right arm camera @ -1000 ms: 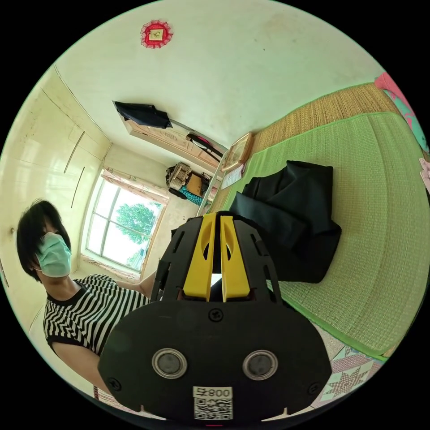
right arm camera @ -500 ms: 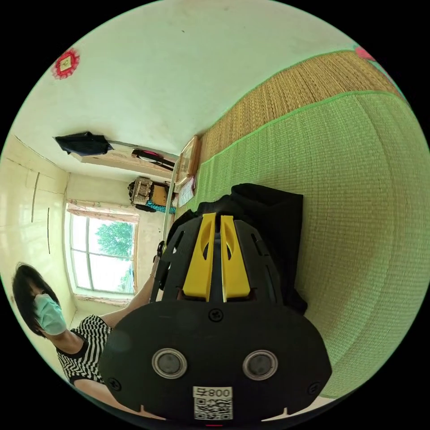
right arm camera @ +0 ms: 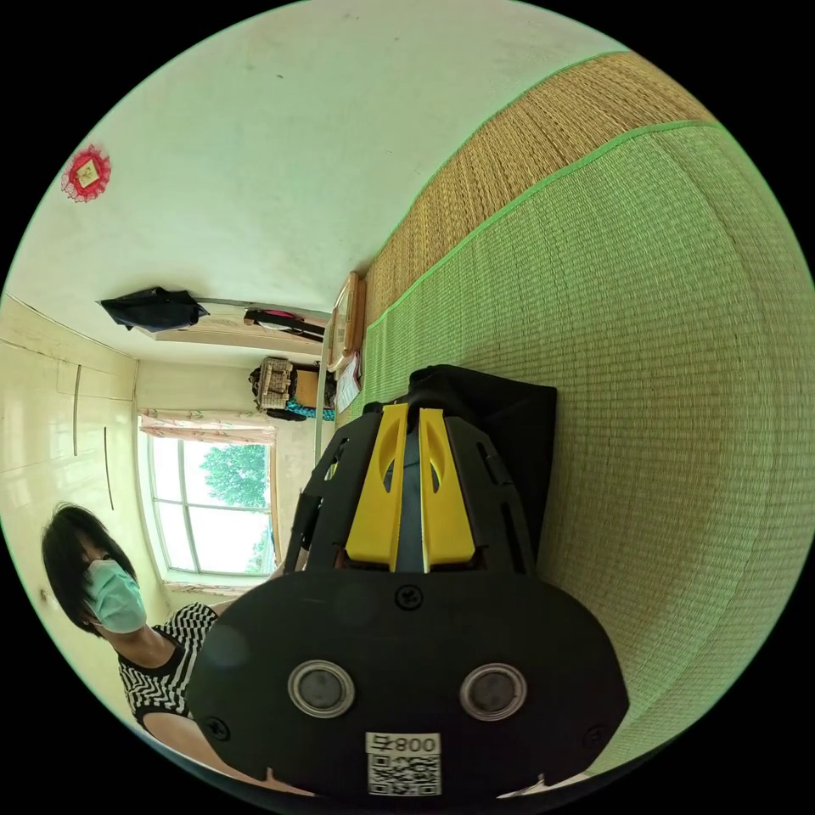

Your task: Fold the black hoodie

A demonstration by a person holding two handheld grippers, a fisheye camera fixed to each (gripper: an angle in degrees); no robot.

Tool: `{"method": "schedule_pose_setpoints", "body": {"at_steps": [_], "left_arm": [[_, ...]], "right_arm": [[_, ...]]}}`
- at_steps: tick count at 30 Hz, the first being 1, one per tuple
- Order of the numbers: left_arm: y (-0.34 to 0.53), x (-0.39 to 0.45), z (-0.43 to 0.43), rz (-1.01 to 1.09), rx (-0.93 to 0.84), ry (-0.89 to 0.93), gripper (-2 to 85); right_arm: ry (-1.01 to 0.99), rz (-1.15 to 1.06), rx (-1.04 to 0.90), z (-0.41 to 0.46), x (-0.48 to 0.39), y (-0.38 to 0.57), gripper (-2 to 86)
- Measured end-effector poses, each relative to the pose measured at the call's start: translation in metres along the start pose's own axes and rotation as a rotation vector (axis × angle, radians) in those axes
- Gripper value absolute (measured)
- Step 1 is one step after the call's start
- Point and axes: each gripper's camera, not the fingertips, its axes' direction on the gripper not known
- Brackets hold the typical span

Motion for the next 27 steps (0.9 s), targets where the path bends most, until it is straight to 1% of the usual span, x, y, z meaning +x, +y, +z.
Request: {"method": "schedule_pose_setpoints", "body": {"at_steps": [4,6,13,15,18,20,22,26,27], "left_arm": [[-0.001,0.021,-0.009,0.044,0.065,0.024,6.4],[0.000,0.031,-0.008,0.069,0.064,0.021,5.7],[0.007,0.066,0.038,0.166,-0.120,-0.048,2.2],[0.005,0.069,0.051,0.179,-0.153,-0.091,1.8],[0.000,0.072,0.066,0.188,-0.162,-0.208,1.1],[-0.003,0.070,0.071,0.180,-0.156,-0.291,0.5],[-0.003,0.067,0.071,0.152,-0.146,-0.325,0.3],[0.001,0.071,0.073,0.166,-0.126,-0.316,0.1],[0.002,0.073,0.073,0.173,-0.125,-0.313,0.1]], "right_arm": [[-0.023,0.024,0.030,-0.003,-0.004,-0.012,2.4],[-0.035,0.025,0.035,-0.003,-0.007,-0.015,2.6],[-0.095,0.010,0.017,0.002,-0.029,-0.031,3.0],[-0.111,0.013,0.027,0.000,-0.035,-0.035,2.9],[-0.138,-0.008,0.058,-0.006,-0.049,-0.039,2.4],[-0.127,-0.027,0.055,-0.006,-0.063,-0.040,1.8],[-0.084,-0.074,0.016,0.005,-0.089,-0.039,0.8],[0.014,-0.190,-0.034,0.038,-0.147,-0.028,0.2],[0.050,-0.234,-0.072,0.057,-0.169,-0.023,0.1]]}}
